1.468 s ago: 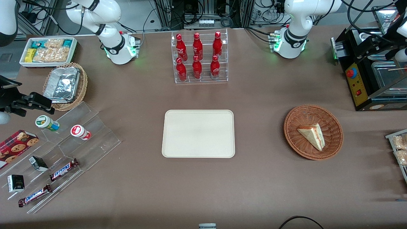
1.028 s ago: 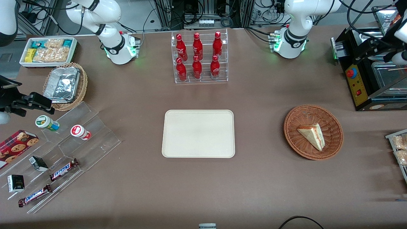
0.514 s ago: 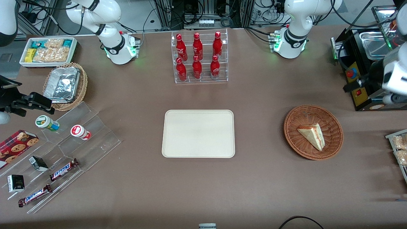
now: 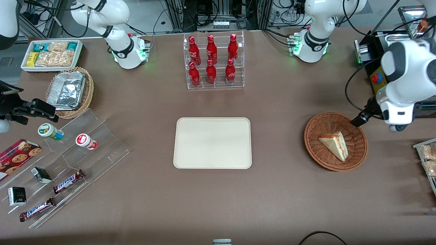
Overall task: Place sandwich from basket to tray
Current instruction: 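Lower the open left gripper around the wrapped sandwich in the basket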
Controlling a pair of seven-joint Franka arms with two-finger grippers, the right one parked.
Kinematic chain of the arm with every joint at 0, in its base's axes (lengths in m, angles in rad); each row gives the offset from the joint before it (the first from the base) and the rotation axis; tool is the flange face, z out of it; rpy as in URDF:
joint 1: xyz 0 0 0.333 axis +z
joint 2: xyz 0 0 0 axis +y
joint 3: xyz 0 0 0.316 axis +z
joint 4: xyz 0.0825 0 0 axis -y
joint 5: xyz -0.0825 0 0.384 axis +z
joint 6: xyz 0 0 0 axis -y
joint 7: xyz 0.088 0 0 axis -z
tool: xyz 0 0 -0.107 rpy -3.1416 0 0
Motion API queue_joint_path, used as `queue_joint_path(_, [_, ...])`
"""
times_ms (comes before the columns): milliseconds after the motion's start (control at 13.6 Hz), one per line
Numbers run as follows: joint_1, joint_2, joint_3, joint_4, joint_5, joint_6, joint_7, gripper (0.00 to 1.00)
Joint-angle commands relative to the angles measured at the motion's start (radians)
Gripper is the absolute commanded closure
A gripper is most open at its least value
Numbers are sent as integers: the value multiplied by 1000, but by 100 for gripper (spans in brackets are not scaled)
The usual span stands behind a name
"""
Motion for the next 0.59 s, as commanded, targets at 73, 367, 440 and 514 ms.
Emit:
queue_joint_path(73, [7, 78, -8, -34, -10, 143, -53, 0])
queue_joint_path(367, [13, 121, -8, -32, -57, 242, -87, 0])
queue_joint_path(440, [12, 133, -8, -32, -79, 269, -87, 0])
queue_joint_path(514, [10, 152, -8, -31, -83, 297, -87, 0])
